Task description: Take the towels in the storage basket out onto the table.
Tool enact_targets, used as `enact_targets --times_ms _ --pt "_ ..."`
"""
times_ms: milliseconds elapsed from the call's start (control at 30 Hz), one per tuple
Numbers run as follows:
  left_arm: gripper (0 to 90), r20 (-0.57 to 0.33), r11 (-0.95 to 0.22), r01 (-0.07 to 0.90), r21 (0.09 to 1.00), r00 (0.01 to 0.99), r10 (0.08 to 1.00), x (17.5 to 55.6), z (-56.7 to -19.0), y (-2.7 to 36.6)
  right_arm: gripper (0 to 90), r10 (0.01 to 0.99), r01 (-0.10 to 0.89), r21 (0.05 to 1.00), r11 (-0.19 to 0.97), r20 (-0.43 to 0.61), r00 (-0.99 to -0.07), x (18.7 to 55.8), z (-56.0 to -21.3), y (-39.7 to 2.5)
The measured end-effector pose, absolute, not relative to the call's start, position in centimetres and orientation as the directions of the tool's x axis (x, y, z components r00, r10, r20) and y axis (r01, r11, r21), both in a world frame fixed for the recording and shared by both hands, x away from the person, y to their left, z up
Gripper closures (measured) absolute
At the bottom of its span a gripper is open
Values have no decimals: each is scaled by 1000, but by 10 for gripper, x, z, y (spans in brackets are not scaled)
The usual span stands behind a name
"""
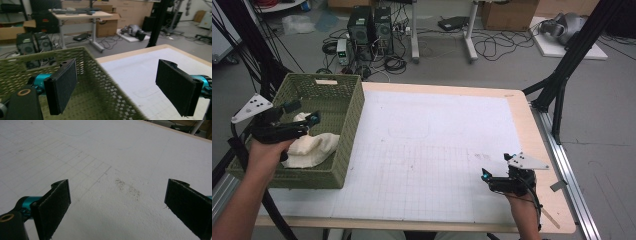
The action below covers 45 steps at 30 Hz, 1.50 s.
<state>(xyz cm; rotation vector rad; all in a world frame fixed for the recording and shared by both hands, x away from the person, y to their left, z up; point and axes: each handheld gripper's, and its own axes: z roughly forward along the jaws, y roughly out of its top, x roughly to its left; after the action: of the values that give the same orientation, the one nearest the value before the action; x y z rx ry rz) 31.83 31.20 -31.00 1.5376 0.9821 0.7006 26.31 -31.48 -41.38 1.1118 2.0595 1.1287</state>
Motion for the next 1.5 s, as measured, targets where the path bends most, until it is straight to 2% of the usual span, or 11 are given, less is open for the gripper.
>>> enact_targets --times_ms 367,800,1067,1133,1500 --pt "179 -47 -99 368 924 369 928 355 -337 343 58 857 409 859 309 -66 -511 263 -414 -315" --pt "181 -29 -126 520 844 280 960 370 -368 350 58 860 410 859 307 -66 -506 264 -414 -316" --pt "184 -25 -121 655 745 209 978 376 -381 353 58 857 404 860 311 -70 -510 263 -414 -316" --pt "188 -19 -128 716 687 194 981 379 -387 354 58 858 404 860 310 -70 -510 263 -413 -316" --pt "171 -51 -130 842 524 184 982 384 -405 353 59 859 414 854 314 -71 -507 261 -414 -318"
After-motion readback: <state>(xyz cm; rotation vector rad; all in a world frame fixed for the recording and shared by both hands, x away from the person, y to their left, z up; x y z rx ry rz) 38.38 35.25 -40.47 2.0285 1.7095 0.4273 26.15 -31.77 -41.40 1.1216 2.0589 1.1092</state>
